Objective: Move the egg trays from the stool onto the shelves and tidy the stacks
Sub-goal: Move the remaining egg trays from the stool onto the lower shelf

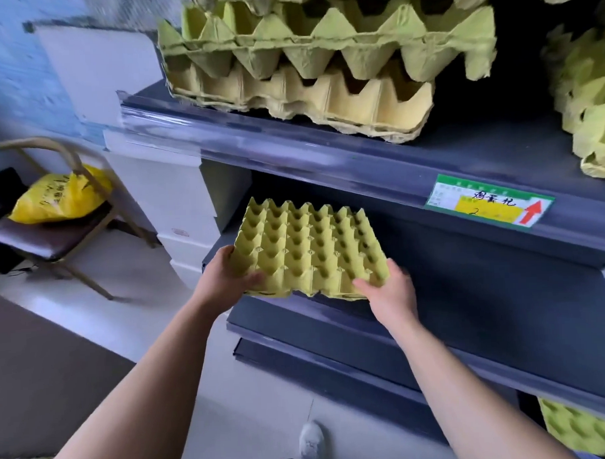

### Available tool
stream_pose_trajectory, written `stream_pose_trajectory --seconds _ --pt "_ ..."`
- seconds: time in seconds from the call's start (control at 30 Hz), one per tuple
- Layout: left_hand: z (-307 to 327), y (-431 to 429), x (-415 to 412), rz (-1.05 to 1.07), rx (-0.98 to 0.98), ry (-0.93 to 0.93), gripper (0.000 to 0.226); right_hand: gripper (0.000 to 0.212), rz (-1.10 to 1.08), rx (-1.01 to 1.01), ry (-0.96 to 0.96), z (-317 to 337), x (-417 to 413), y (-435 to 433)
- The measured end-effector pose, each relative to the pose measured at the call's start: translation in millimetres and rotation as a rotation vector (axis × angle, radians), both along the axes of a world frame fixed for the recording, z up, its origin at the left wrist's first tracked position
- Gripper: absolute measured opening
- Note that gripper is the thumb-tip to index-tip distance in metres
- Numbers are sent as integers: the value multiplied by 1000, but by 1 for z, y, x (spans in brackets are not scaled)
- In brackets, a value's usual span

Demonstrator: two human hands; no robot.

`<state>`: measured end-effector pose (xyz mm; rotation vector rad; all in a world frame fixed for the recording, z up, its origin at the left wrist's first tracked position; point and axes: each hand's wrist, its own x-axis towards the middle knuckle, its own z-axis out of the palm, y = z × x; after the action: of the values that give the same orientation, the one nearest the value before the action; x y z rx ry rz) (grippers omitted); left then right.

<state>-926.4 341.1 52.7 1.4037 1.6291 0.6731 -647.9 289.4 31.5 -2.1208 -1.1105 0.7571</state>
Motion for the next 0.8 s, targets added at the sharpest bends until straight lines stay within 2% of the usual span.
stream_pose_trajectory --seconds 0.13,0.27,0.5,0.6,0.8 --pt "-6 24 -3 -13 -14 8 58 83 -3 11 -42 -10 -10 17" --pt "-30 52 -14 -13 -38 -10 83 80 -19 9 -85 -20 -17 31" --pt "-84 90 -37 -68 -66 64 88 80 -26 -74 -126 -37 -36 43" --pt "-81 94 -36 -107 -40 108 83 78 -17 -121 -145 -40 -45 44" --pt "-82 106 -45 -217 2 169 58 75 -89 -136 -180 -41 -65 46"
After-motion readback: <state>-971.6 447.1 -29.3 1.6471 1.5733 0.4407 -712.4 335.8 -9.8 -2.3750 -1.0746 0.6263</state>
